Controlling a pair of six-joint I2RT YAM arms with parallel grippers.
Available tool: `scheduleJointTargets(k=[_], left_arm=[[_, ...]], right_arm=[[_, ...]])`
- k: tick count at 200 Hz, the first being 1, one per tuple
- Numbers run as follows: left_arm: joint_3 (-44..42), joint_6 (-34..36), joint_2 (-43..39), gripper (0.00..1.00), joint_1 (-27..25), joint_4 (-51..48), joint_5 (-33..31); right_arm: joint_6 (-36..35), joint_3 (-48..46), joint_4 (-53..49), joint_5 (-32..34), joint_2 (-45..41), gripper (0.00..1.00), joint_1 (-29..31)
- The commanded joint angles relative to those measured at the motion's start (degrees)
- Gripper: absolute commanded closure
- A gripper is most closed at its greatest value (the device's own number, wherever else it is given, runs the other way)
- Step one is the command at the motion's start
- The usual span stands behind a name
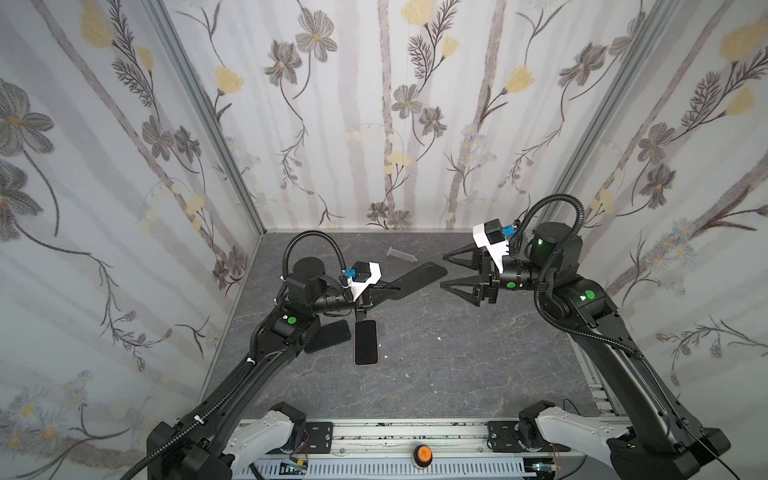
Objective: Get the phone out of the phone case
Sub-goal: 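Raise the phone upright with the left gripper while the right gripper swings toward it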
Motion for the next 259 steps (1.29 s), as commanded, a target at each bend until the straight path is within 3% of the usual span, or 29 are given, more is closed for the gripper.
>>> scheduleJointTargets(k=[1,49,200,259], left_arm=[[-0.3,5.3,-1.1,1.00,-0.1,2.3,1.2],[-0.4,7.0,-1.2,1.00,-0.2,2.2,3.2],[-0.2,7.4,-1.1,1.00,-0.4,2.2,3.3],[-0.3,8.3,-1.4,1.00,-0.4,2.2,0.3]], right_arm=[[-2.7,1.4,-3.0,-2.2,0.7,0.23,1.2],[-4.4,3.3,-4.8,-1.7,2.7,0.31,4.3],[6.3,4.1,1.7,-5.7,6.6,0.67,6.2],[13.9,3.2,6.4,-6.7,6.7,0.72,6.5]])
